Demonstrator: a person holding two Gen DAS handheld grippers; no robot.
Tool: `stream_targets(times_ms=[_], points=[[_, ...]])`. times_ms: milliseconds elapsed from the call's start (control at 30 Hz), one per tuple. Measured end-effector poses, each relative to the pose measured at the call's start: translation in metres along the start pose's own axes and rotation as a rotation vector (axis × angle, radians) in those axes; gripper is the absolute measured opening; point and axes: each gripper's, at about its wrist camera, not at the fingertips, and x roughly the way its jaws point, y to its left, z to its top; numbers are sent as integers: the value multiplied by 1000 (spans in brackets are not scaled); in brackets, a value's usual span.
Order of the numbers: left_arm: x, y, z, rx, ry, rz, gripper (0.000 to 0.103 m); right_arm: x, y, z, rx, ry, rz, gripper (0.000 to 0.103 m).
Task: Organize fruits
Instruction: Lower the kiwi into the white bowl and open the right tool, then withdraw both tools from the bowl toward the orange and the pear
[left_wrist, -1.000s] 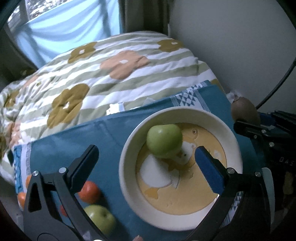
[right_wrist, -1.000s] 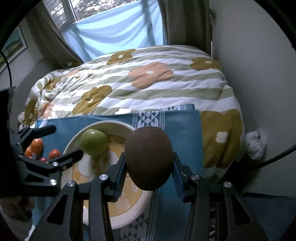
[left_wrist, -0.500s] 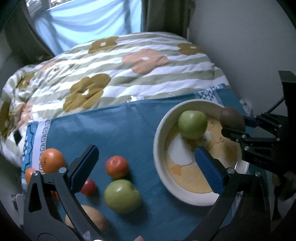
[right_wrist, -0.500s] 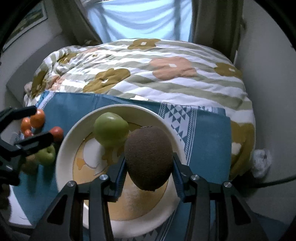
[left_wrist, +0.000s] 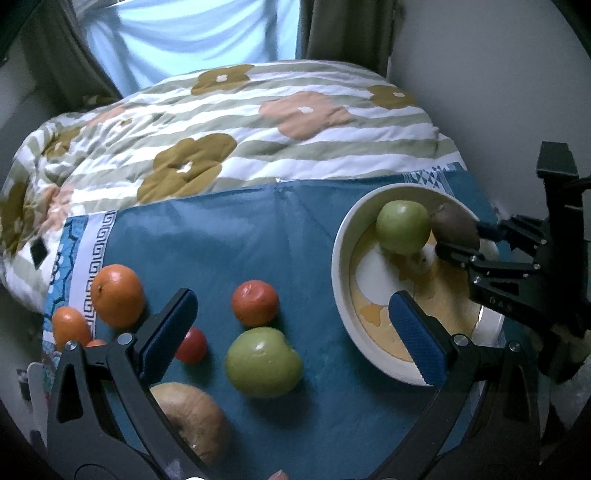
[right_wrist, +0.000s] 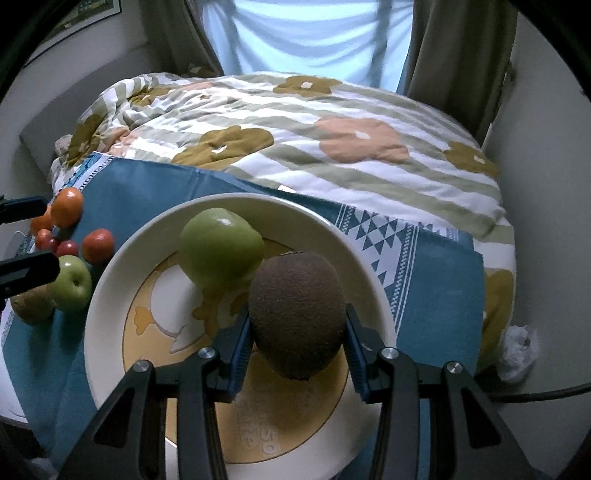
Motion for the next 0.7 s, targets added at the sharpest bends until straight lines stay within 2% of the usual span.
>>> stream_targets(times_ms=[33,67,100,400,700], points=[[-1,1,-1,-1,1,3,103,-4,0,0,0,-27,-4,64],[-3,3,-3,-4,1,4,103,-9,-1,0,3,-59,3,95],[-4,3,-4,-6,0,4,103,-13,-1,0,7,-73,15,103],[-25,8,-11,-22,-25,17,103,-37,1,-2,13,-71,7,103],[-84,25,-28,-64,-86,67,103,-87,13,-6,2,-77,-10,103]])
